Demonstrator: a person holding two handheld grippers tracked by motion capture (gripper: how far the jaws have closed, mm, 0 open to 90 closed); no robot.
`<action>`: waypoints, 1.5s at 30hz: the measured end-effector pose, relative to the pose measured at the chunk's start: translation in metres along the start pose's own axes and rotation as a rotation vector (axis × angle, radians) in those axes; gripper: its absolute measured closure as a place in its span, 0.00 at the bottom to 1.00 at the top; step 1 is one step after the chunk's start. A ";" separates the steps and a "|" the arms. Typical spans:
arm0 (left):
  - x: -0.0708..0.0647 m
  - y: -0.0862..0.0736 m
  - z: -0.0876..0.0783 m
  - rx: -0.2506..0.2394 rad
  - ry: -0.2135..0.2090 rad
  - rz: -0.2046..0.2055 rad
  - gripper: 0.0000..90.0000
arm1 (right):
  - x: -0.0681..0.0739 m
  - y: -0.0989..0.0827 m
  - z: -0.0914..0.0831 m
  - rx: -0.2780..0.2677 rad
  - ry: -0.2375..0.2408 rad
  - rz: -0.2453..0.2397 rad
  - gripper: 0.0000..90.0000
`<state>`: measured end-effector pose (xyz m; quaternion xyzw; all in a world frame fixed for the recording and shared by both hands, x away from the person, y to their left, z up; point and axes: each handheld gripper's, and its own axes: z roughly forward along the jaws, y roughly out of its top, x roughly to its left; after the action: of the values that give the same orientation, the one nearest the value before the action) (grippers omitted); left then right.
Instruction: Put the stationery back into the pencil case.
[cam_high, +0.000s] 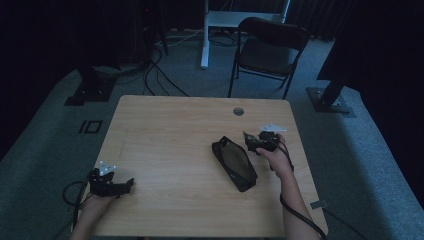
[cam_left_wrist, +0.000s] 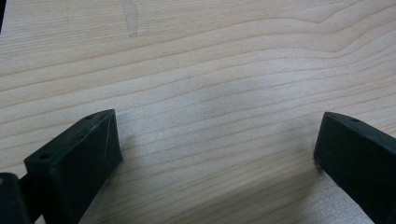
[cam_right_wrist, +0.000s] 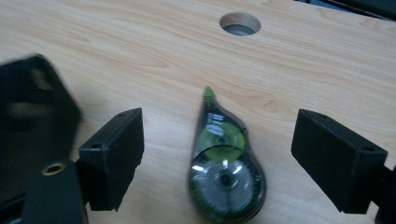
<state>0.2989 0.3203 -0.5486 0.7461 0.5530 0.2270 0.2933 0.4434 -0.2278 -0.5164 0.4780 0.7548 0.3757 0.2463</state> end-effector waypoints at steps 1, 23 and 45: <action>0.000 0.000 0.000 0.000 0.000 -0.001 0.01 | -0.001 0.001 0.003 0.009 -0.005 -0.001 0.18; 0.000 0.000 0.000 0.000 0.001 -0.002 0.01 | -0.005 -0.004 0.043 0.122 0.008 -0.021 0.36; 0.000 0.000 0.000 -0.001 0.001 -0.003 0.01 | -0.008 0.013 0.012 0.105 -0.025 0.059 0.58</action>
<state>0.2986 0.3200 -0.5487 0.7450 0.5541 0.2273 0.2937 0.4630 -0.2278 -0.5133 0.5170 0.7559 0.3364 0.2193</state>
